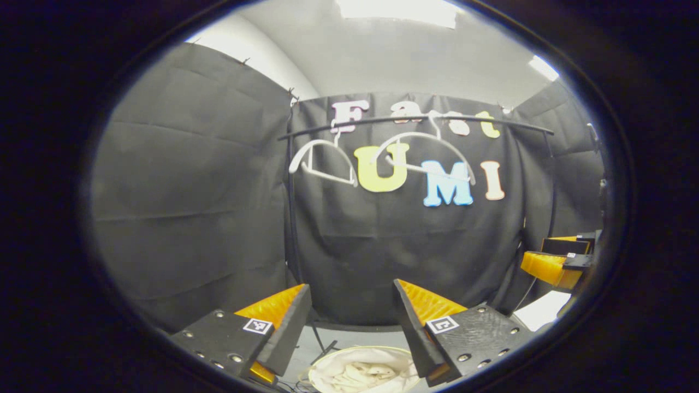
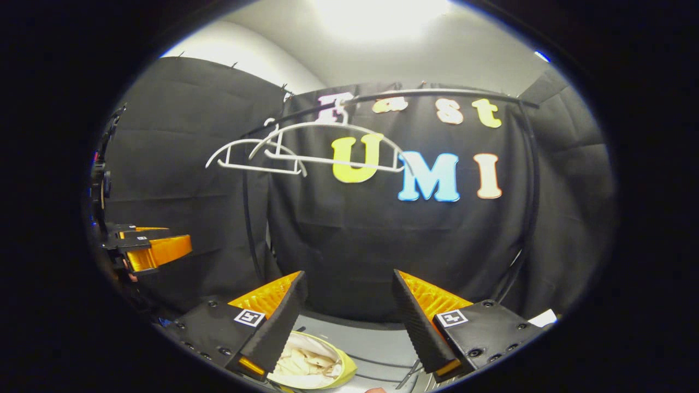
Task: Grasp the clothes on the hanger with both hands and then place them into the laundry hamper below.
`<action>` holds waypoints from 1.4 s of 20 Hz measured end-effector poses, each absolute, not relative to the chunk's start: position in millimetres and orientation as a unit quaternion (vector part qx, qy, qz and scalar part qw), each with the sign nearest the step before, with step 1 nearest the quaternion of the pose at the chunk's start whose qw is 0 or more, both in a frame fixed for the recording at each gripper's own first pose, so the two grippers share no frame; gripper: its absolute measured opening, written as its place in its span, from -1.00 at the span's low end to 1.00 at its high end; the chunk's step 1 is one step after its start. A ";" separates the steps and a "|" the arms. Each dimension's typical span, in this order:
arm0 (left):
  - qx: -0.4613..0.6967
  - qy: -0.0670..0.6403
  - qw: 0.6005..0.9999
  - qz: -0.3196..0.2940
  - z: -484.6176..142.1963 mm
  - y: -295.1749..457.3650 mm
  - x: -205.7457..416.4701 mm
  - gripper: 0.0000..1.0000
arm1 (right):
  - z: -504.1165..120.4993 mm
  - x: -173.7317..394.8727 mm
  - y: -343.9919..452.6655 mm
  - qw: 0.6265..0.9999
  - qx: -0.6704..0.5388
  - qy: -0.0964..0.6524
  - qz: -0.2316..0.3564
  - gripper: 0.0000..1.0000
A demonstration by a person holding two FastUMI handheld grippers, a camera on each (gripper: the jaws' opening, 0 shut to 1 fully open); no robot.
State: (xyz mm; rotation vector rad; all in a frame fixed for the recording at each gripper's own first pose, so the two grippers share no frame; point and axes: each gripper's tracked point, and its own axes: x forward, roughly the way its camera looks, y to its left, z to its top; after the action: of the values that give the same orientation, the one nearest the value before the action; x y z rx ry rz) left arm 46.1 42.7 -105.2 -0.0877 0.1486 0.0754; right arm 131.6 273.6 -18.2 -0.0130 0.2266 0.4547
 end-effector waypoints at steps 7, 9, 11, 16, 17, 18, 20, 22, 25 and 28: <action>-0.035 0.026 0.999 0.020 -33.3 28.9 -8.8 0.73 | 49.6 113.0 211.5 0.983 -0.014 0.059 0.176 0.93; -0.036 0.018 0.999 0.017 -27.4 26.9 -16.2 0.73 | 66.9 104.5 198.4 0.985 -0.014 0.041 0.167 0.93; -0.049 0.010 0.999 0.012 -20.1 21.8 -19.3 0.73 | 78.4 97.9 189.1 0.987 -0.019 0.027 0.157 0.96; -0.048 -0.006 0.999 0.004 -2.1 11.6 -24.7 0.73 | 89.9 95.0 170.6 0.990 -0.007 0.013 0.140 0.93; -0.047 -0.007 0.999 0.002 -0.9 10.8 -25.7 0.73 | 90.9 95.9 166.5 0.990 -0.003 0.014 0.139 0.93; -0.045 -0.007 0.999 0.001 -0.2 9.6 -23.9 0.73 | 91.1 97.2 164.7 0.991 0.000 0.012 0.136 0.93; -0.041 -0.010 0.999 -0.002 3.1 7.4 -23.4 0.73 | 93.9 98.1 160.6 0.992 0.003 0.006 0.129 0.96; -0.037 -0.015 0.999 -0.004 6.1 7.1 -25.5 0.73 | 98.0 96.8 159.2 0.992 0.004 0.000 0.125 0.96; -0.030 -0.021 0.999 -0.007 10.6 6.7 -26.3 0.73 | 98.7 93.5 161.1 0.992 0.004 -0.001 0.125 0.93; -0.023 -0.024 0.999 -0.007 12.1 6.3 -27.9 0.73 | 99.0 92.7 160.6 0.992 0.009 0.001 0.124 0.95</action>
State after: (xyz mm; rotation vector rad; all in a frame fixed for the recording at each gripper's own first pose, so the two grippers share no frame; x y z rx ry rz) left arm -27.9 6.3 12.1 -0.0457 -0.0485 -0.0142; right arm 92.7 160.6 99.0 0.0177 0.0020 0.2489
